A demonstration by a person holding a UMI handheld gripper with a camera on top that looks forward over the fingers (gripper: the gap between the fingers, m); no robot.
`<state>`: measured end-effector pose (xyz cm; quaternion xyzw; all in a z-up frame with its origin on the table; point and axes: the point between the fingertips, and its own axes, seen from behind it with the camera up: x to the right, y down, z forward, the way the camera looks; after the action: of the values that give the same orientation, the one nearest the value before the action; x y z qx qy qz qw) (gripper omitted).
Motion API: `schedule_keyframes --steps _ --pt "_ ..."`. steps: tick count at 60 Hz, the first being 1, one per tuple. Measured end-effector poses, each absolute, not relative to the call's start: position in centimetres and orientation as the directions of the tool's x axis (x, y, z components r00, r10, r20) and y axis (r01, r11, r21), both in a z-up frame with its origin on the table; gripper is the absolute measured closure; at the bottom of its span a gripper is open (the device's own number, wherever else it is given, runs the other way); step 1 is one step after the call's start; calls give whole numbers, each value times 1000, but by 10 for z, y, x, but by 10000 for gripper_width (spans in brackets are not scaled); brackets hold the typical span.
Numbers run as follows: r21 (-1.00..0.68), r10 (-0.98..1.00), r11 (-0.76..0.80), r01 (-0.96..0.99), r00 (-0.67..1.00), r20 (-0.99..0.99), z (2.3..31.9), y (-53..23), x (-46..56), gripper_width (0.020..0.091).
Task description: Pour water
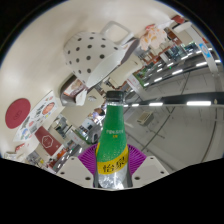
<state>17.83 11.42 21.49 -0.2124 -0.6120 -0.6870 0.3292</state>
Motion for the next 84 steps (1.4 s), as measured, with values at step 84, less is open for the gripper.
schedule_keyframes --steps 84 --pt "-990 178 -123 74 983 52 82 100 262 722"
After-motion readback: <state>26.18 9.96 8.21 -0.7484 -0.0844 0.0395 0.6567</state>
